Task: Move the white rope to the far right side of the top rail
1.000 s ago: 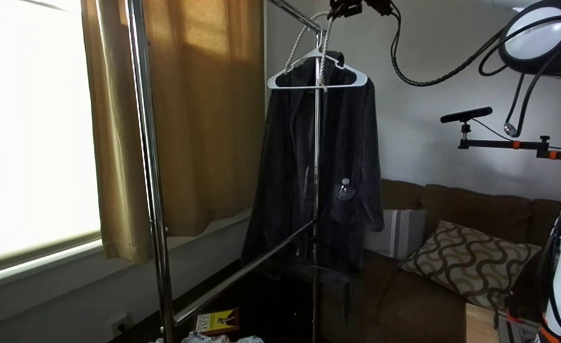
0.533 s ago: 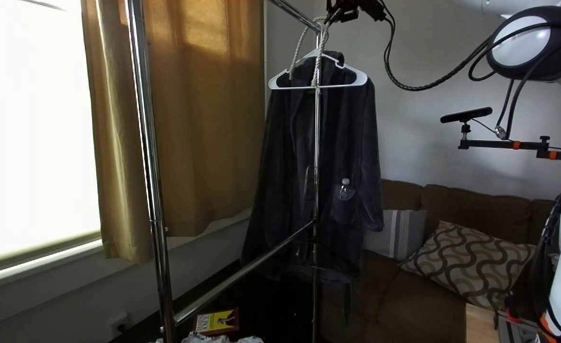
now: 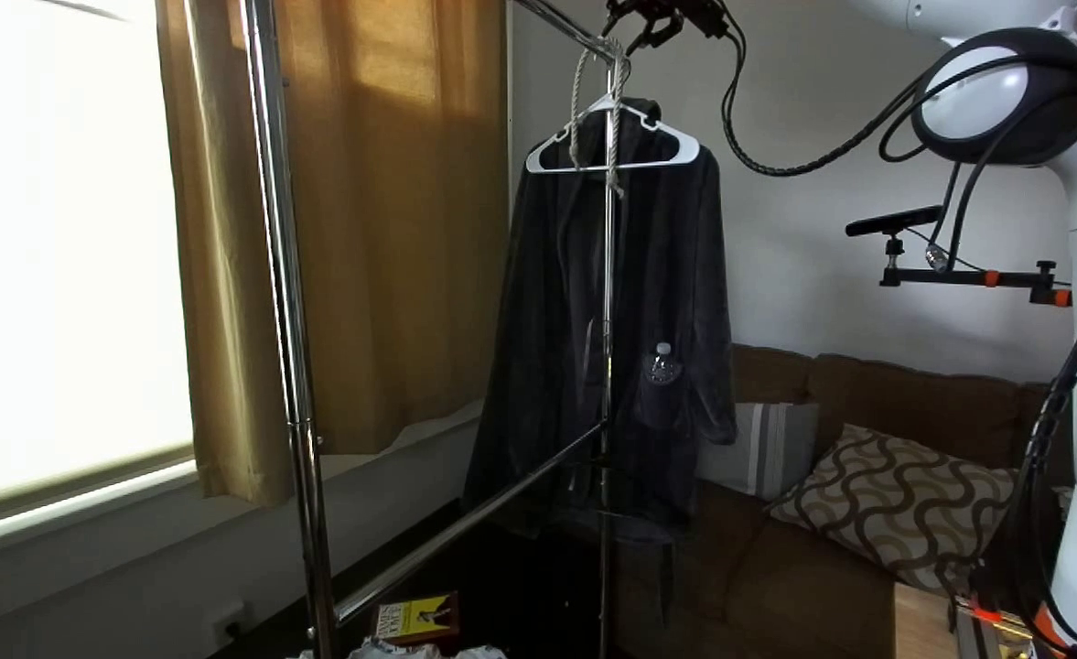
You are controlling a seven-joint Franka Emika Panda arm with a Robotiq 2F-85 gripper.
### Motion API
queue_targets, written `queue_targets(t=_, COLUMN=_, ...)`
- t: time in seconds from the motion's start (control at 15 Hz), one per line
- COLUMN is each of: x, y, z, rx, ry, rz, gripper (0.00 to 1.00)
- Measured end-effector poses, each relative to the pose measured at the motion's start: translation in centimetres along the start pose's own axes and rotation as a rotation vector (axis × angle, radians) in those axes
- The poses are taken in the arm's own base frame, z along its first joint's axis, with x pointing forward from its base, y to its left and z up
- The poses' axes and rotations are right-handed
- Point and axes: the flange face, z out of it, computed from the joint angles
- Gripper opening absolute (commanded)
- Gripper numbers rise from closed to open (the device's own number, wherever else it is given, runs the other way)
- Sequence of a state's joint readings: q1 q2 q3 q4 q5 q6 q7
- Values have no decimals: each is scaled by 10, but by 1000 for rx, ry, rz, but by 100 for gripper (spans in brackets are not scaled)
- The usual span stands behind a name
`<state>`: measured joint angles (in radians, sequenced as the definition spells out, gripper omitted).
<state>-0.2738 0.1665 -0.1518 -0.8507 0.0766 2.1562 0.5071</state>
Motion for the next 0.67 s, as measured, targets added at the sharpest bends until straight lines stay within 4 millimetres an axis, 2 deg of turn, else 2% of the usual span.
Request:
queue_targets(t=0.13, x=-2, y=0, z=-9, rx=-19, ry=-43, rz=-3, gripper=100)
queue_targets(t=0.33, x=-20, y=-9, z=-26, rx=-22, ry=-189, rz=-44, gripper=100)
queue_targets(t=0.67, x=-64, y=-52, z=-59, rx=149, ry=-382, rz=-86, gripper=100)
